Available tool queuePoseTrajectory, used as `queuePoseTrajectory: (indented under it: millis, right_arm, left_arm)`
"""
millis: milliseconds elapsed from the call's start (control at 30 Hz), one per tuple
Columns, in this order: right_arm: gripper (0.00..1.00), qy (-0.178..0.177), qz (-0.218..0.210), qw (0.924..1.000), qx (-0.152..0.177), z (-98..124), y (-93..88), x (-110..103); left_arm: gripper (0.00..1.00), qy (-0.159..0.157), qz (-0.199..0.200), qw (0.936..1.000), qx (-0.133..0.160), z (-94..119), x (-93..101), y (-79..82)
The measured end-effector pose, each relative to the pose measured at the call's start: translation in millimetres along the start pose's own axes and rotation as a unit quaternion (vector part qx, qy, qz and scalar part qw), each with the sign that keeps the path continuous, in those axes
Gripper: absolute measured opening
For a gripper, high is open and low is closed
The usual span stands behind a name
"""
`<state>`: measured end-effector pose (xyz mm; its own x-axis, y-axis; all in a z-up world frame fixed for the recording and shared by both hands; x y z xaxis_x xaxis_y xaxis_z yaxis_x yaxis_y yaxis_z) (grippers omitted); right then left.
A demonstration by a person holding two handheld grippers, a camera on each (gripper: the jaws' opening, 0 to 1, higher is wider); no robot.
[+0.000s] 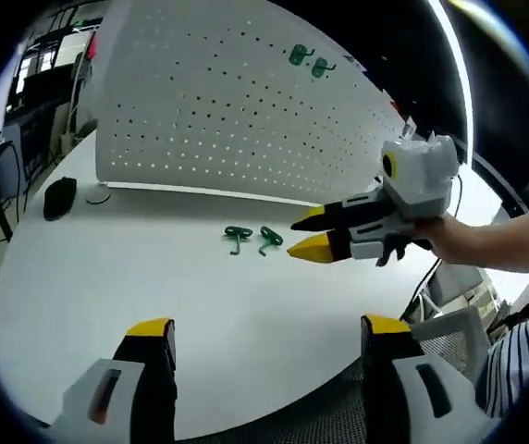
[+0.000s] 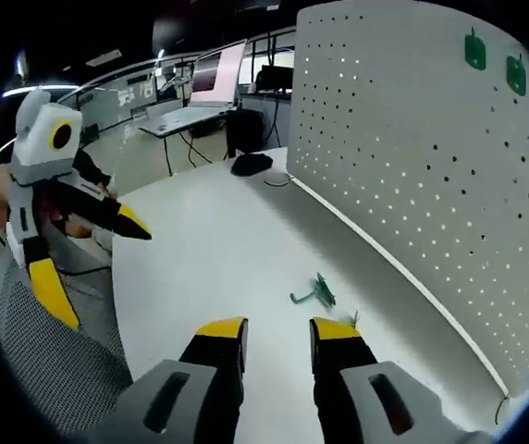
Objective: Insert the hook assembly into the mounting plate slot until the hook locks in place.
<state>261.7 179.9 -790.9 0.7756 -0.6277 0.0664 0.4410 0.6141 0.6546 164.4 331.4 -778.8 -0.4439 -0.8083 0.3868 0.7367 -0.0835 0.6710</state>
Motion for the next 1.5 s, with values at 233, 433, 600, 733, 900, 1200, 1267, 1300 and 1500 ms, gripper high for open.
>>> queuePoseTrajectory:
  millis: [233,433,600,733,900,1200,1267,1300,1500]
  right_arm:
    - [0.20,0.014,0.009,0.9998,-0.011,-27,8.1,18]
    - [0.19,0.014,0.013,0.9991,-0.037,-47,1.9,34]
    - [0.17,0.019,0.021,0.9976,-0.064,-61,-5.7,44]
    - [0.14,0.021,0.033,0.9969,-0.068,-69,-6.0,48]
    - [0.13,0.023,0.052,0.9955,-0.076,-80,-5.0,55]
    - [0.09,0.035,0.063,0.9937,-0.086,-90,-8.1,57]
    - [0.06,0.032,0.077,0.9931,-0.083,-90,-7.4,59]
    - [0.04,0.029,0.083,0.9926,-0.083,-90,-7.8,59]
    - [0.02,0.028,0.088,0.9925,-0.080,-91,-7.9,59]
  left_arm:
    - [0.83,-0.001,0.012,0.9999,-0.007,-2,-3.1,-1.0]
    - [0.83,-0.001,0.029,0.9995,-0.009,-4,-5.9,-1.8]
    - [0.82,-0.002,0.052,0.9986,-0.011,-2,-8.5,-1.5]
    - [0.82,-0.004,0.057,0.9983,-0.013,-3,-8.0,-1.8]
    - [0.80,-0.003,0.062,0.9979,-0.018,-4,-9.6,-3.6]
    - [0.78,-0.001,0.084,0.9964,-0.015,-5,-13.5,-2.4]
    - [0.78,-0.003,0.086,0.9962,-0.016,-5,-13.0,-2.6]
    - [0.78,-0.004,0.087,0.9961,-0.017,-6,-12.9,-2.6]
    - [0.79,-0.005,0.102,0.9946,-0.015,-7,-14.0,-2.4]
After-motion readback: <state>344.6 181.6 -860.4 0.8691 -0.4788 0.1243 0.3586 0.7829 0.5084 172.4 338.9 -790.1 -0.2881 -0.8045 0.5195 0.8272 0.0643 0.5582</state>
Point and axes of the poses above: the point that each gripper's makers call its tool centre point, and the gripper's own axes: z roughly backward along the fingers, x roughly to its right, y roughly out of its top, the point moved 6 cm from there along z, roughly backward along the fingers, and after that the axes turned 6 degrees about -x, right-handed, at the moved point
